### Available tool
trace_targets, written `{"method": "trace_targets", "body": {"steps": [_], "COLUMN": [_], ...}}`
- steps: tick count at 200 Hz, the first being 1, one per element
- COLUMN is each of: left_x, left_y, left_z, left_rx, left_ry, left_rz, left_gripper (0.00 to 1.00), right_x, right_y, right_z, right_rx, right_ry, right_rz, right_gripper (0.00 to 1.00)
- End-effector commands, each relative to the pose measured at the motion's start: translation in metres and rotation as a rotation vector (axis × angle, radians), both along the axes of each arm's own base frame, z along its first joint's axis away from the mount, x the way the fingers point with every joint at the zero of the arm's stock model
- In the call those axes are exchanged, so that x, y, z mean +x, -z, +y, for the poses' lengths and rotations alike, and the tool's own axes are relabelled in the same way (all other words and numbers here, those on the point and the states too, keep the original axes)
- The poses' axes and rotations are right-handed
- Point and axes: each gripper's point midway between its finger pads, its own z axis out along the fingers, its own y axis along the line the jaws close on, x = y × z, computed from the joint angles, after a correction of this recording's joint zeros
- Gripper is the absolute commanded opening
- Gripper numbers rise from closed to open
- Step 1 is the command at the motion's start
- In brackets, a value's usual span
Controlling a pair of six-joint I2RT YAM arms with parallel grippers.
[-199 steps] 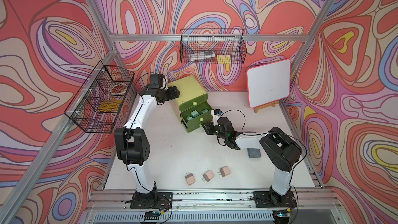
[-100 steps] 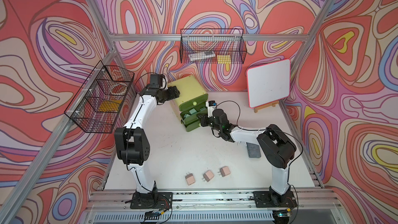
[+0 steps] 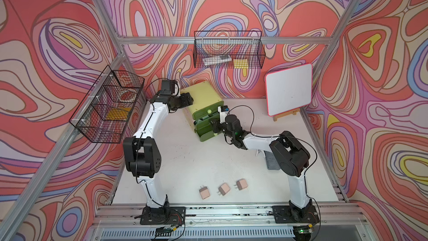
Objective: Place the plugs into the drawer by color
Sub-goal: Close the drawer in the storage box, then open the drawer in the storage box.
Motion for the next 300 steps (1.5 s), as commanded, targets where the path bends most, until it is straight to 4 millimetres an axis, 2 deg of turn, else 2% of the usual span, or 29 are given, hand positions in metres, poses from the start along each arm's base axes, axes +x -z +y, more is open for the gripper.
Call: {"method": "trace_targets", "body": {"steps": [1,54,70,88,108,125,141,155,177,191,199,215,253,300], "left_x": [-0.020,-0.021,-0.020,-0.020,-0.020,-0.020,-0.019,-0.019,-0.019,-0.019,-0.020,-0.020,-0.020,-0.020], "left_y": [0.055,0.054,0.053,0.051,0.050,0.049,0.048,0.049,0.052,0.053,0.053,0.052,0.052,0.052], "left_z": [0.013,0.015,0.017,0.018,0.019,0.020,0.019,0.019,0.018,0.018,0.018,0.019,0.018,0.019], "left_rx": [0.059,0.070,0.069,0.058,0.057,0.059,0.054,0.050,0.045,0.043,0.045,0.049,0.047,0.048], "left_ry": [-0.027,-0.029,-0.033,-0.038,-0.039,-0.040,-0.040,-0.039,-0.038,-0.037,-0.038,-0.039,-0.037,-0.038], "left_rz": [0.179,0.177,0.173,0.172,0.168,0.165,0.162,0.166,0.172,0.175,0.177,0.174,0.174,0.175], "left_gripper": [0.81,0.81,0.81,0.81,0.81,0.81,0.81,0.81,0.81,0.81,0.81,0.81,0.81,0.81], "right_x": [0.007,0.014,0.006,-0.008,-0.022,-0.032,-0.046,-0.060,-0.087,-0.098,-0.097,-0.090,-0.070,-0.049], "right_y": [0.012,0.021,0.015,0.005,0.010,0.017,0.019,0.019,0.019,0.018,0.015,0.013,0.033,0.056], "right_z": [0.007,0.018,0.019,0.016,0.002,-0.013,-0.022,-0.027,-0.032,-0.035,-0.035,-0.032,-0.021,-0.024], "right_rx": [-0.014,-0.003,-0.035,-0.119,-0.310,-0.475,-0.527,-0.586,-0.719,-0.787,-0.820,-0.869,-0.930,-1.063], "right_ry": [-0.004,-0.027,-0.069,-0.169,-0.275,-0.335,-0.432,-0.538,-0.713,-0.769,-0.780,-0.847,-0.947,-0.983], "right_rz": [-0.006,0.013,0.005,-0.019,-0.012,-0.011,-0.033,-0.136,-0.467,-0.681,-0.728,-0.706,-0.629,-0.594], "right_gripper": [0.20,0.22,0.30,0.45,0.59,0.63,0.64,0.65,0.70,0.80,0.84,0.84,0.81,0.81]}}
